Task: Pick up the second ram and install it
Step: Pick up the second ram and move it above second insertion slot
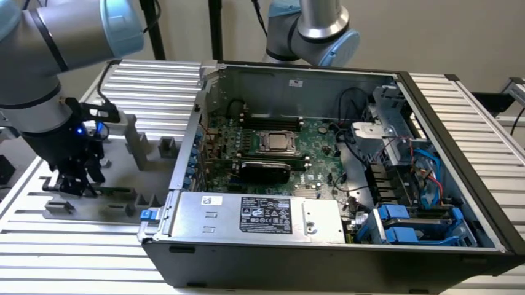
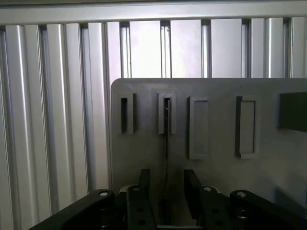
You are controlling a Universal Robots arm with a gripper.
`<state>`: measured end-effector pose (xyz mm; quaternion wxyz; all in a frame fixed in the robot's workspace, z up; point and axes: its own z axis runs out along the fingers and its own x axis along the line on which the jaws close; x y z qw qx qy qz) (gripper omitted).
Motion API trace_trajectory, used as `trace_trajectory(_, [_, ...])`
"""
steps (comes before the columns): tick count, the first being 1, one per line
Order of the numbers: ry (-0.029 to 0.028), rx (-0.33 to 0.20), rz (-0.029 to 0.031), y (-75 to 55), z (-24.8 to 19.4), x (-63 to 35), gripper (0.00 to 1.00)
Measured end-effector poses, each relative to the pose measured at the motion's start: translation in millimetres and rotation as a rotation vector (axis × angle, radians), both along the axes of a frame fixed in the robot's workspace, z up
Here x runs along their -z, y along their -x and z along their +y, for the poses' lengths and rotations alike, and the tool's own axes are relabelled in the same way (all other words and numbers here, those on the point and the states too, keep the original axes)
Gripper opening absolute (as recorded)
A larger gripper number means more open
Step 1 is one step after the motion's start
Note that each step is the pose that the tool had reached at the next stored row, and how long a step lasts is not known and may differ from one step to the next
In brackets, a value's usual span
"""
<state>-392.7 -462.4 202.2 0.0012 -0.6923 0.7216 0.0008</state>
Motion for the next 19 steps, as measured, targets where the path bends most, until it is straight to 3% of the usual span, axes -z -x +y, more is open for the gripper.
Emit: trace_trajectory(19, [-0.0008,0.0,0.0036,-4.9,0.0,6.4,0.42])
